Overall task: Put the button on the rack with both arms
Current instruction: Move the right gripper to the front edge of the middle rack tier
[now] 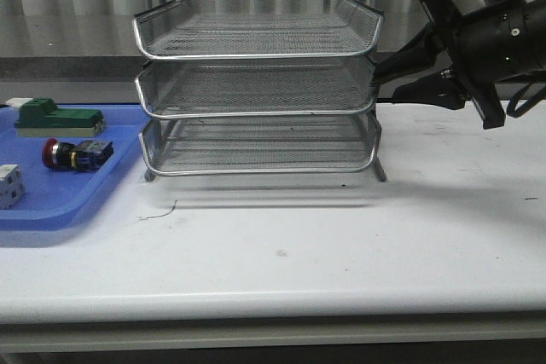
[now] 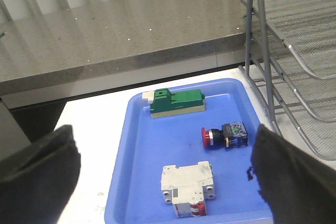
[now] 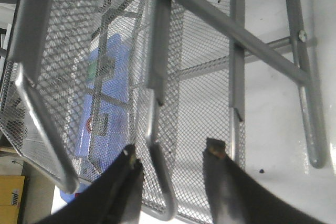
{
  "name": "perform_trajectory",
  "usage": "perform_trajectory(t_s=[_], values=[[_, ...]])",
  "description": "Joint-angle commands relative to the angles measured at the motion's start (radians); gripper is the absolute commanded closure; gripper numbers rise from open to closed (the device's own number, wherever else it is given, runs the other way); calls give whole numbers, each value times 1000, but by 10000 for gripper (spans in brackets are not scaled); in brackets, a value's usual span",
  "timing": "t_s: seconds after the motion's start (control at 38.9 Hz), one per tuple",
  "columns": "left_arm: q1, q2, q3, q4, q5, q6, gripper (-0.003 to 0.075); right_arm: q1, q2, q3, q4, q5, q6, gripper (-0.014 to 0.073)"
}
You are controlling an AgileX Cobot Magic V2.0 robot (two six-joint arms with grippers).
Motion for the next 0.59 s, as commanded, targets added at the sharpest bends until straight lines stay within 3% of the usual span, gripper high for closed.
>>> perform_trajectory(t_s=[0.0,0.18,0.57], values=[[-1,8,-32,-2,-73,-9,91,22,-36,-46,47,40,-16,287],[-1,8,-32,-2,-73,-9,91,52,-14,-76,47,-4,-16,298],[-1,8,-32,-2,-73,-9,91,55,-6,-76,40,3,-16,540]])
